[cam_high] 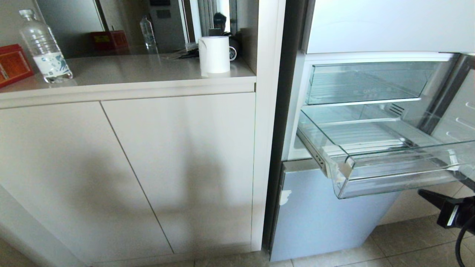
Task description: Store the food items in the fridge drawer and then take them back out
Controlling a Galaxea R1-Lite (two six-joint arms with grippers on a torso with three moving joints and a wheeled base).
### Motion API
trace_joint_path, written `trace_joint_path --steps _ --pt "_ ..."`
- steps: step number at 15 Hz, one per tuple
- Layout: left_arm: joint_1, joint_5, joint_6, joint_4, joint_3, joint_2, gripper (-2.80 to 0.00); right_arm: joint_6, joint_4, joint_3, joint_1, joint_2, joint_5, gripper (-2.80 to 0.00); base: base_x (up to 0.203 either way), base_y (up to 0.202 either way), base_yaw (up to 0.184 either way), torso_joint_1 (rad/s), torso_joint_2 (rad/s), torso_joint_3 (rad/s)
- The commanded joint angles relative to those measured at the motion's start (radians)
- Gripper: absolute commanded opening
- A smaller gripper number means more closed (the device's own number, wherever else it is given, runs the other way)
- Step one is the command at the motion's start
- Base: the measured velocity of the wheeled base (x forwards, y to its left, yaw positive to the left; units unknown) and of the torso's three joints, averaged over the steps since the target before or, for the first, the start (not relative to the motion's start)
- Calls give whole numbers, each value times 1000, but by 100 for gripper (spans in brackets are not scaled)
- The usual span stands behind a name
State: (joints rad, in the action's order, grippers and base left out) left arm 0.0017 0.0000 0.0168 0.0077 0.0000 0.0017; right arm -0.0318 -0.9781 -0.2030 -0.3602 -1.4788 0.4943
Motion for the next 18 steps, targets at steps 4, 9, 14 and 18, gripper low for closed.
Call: trace_joint_path --steps 4,9,14,18 --pt "0 0 0 0 0 1 -280 65 -8 -75 105 -188 4 -280 0 0 0 0 0 0" --pt "0 0 0 0 0 1 -280 96 -46 -264 216 -387 -57 -280 0 0 0 0 0 0" --pt "0 0 0 0 0 1 -280 138 -169 -497 374 -645 -264 -280 0 0 0 0 0 0" --pt "0 2 0 0 0 1 -280 190 -308 -715 440 -823 -325 -280 0 0 0 0 0 0"
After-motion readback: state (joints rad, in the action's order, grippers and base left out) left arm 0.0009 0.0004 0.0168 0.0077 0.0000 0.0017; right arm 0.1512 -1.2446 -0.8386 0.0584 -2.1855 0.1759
